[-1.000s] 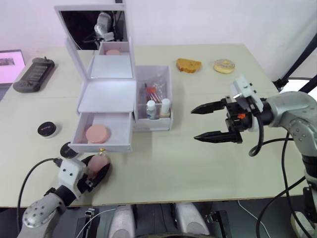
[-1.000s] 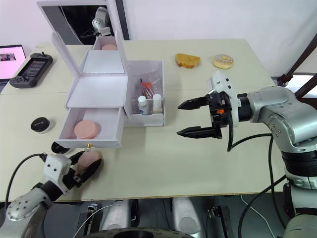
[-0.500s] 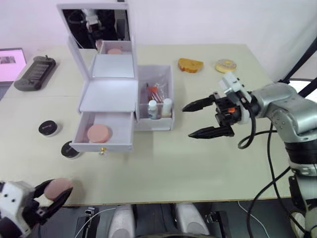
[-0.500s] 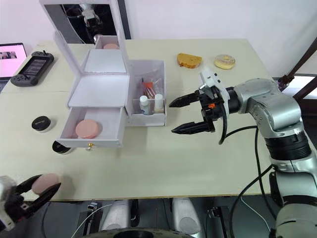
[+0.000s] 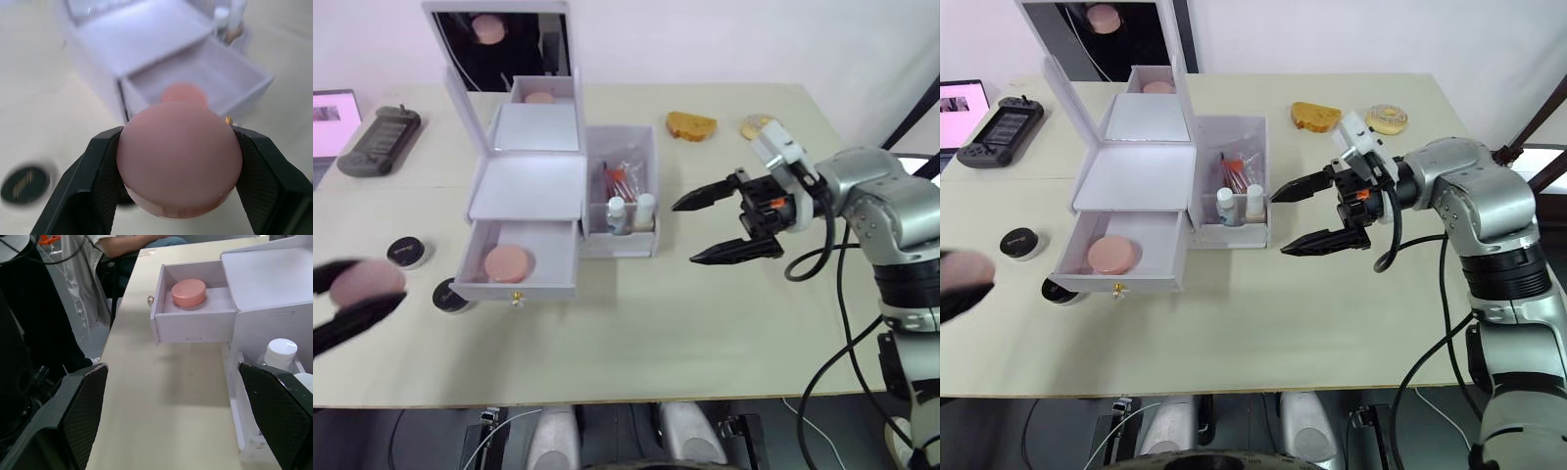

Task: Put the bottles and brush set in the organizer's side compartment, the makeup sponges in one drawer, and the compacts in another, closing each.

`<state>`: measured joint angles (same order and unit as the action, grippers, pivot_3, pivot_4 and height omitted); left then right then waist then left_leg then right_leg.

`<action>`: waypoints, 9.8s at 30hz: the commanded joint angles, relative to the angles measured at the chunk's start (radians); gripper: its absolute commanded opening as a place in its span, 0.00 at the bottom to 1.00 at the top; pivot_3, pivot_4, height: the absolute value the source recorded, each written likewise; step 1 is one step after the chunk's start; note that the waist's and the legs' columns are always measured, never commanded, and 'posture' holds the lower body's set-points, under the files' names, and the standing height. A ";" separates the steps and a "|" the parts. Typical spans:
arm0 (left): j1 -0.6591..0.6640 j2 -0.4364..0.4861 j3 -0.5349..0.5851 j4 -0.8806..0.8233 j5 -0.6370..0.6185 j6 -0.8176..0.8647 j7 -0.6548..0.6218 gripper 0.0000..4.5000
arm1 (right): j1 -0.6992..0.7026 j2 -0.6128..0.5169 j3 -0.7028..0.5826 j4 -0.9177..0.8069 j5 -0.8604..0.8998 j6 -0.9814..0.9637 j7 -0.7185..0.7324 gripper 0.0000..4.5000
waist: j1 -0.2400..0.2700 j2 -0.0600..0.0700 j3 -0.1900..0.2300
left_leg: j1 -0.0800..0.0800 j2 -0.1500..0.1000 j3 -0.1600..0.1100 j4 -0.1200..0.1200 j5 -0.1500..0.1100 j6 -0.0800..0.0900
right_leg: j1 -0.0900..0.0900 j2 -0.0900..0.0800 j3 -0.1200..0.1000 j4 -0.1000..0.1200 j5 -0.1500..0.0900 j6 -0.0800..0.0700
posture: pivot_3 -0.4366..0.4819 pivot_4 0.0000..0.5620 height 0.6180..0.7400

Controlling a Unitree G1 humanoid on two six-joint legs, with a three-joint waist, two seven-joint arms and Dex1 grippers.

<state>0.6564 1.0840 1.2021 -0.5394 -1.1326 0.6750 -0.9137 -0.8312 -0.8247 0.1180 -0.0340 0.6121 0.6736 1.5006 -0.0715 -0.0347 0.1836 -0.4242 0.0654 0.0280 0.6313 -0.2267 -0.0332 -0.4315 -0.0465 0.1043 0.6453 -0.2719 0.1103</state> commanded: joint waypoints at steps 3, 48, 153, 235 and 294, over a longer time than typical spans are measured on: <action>-0.197 0.095 -0.158 -0.028 -0.050 0.075 0.096 0.60 | 0.010 -0.032 -0.069 -0.063 0.027 0.026 -0.030 1.00 | 0.000 0.002 0.001 | 0.000 0.000 0.000 0.000 0.000 0.000 | -0.001 0.002 0.000 0.002 0.000 0.000 | 0.48 0.27 1.00; -0.939 -0.090 -0.954 0.082 0.296 0.064 0.049 0.99 | 0.158 -0.096 -0.203 -0.258 0.135 0.112 -0.222 1.00 | 0.005 0.002 0.002 | 0.000 0.000 -0.003 0.002 0.001 0.000 | 0.001 0.003 0.000 0.004 0.002 0.006 | 0.48 0.27 1.00; -0.677 -0.685 -0.964 0.230 0.694 -0.458 0.363 0.01 | 0.425 -0.088 -0.270 -0.338 0.044 0.005 -0.381 1.00 | 0.032 0.000 -0.001 | 0.005 0.000 -0.004 0.008 0.001 0.000 | 0.009 0.003 0.000 0.005 0.002 0.004 | 0.48 0.27 1.00; -0.343 -0.817 -1.040 -0.018 0.784 -0.422 0.600 0.52 | 0.428 0.032 -0.294 -0.299 0.121 -0.060 -0.478 1.00 | 0.028 -0.004 -0.004 | 0.005 -0.001 -0.003 0.002 0.001 -0.001 | 0.013 0.002 0.001 -0.009 0.005 0.004 | 0.48 0.27 1.00; -0.374 -0.850 -1.150 0.055 0.810 -0.506 0.540 0.06 | 0.467 0.033 -0.273 -0.321 0.100 -0.092 -0.493 1.00 | 0.035 -0.003 -0.005 | 0.005 -0.001 -0.004 0.003 0.001 -0.001 | 0.015 0.002 0.001 -0.009 0.006 0.006 | 0.48 0.27 1.00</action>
<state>0.2716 0.2222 0.0579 -0.4257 -0.2908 0.1671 -0.3331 -0.3477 -0.7856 -0.1403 -0.3480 0.7102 0.5925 1.0003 -0.0367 -0.0377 0.1784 -0.4189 0.0645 0.0238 0.6345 -0.2260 -0.0338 -0.4165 -0.0445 0.1049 0.6360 -0.2664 0.1162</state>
